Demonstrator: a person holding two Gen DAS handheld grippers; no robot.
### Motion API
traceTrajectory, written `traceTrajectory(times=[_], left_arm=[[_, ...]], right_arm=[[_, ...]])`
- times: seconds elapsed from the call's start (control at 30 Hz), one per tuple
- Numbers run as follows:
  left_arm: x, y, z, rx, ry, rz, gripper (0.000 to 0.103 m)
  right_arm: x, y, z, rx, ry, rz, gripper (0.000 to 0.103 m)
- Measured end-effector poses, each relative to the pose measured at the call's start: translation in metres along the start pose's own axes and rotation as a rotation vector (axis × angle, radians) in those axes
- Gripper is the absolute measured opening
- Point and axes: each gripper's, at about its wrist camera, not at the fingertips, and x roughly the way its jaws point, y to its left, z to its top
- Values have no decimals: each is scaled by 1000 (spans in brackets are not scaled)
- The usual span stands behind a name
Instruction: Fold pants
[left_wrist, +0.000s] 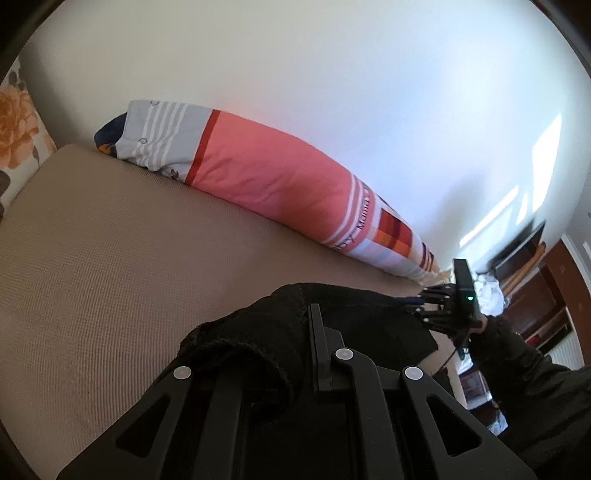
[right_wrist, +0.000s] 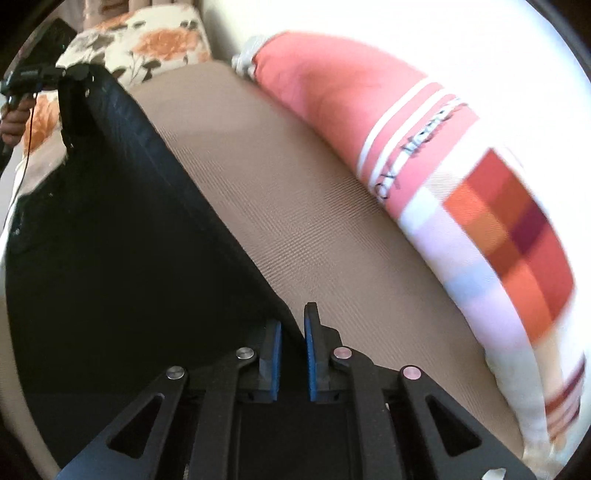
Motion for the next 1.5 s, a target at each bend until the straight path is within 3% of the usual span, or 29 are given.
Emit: traceTrajectory(times=[0.17, 0.37, 0.53, 0.7, 0.73, 0.83, 1.0, 1.07, 1.13, 1.2, 1.3, 1.5], left_arm=[[-29, -16, -24, 21, 11, -28, 10], [-58, -22, -73, 29, 77, -36, 11], [-69, -11, -119, 16, 165, -26, 12], [-58, 6, -164, 25, 301, 49, 12], [-56, 11, -171, 46, 276, 52, 13], [-52, 21, -188, 25, 324, 100, 20], [-68, 11, -193, 33, 318, 173, 31], [-76, 5, -194, 54, 318, 245, 55], [-88, 2, -197, 52, 316, 310, 60], [-105, 4, -198, 0, 280, 319, 60], [-122, 6, -199, -169, 223, 251, 60], [-107, 8, -213, -449, 206, 187, 58]], right_arm=[[-62, 38, -31, 47, -56, -51, 8], [-104, 87, -75, 109, -65, -36, 8], [-101, 126, -110, 150, -16, 60, 7], [-66, 160, -143, 183, 81, 134, 7], [-57, 164, -147, 187, 98, 152, 7], [-38, 170, -152, 185, 134, 153, 7], [-30, 171, -147, 193, 136, 141, 8], [-31, 176, -148, 182, 132, 130, 8], [-32, 179, -148, 174, 127, 124, 9], [-32, 179, -149, 175, 117, 124, 9], [-33, 182, -154, 166, 95, 121, 9], [-33, 180, -158, 179, 58, 127, 8]])
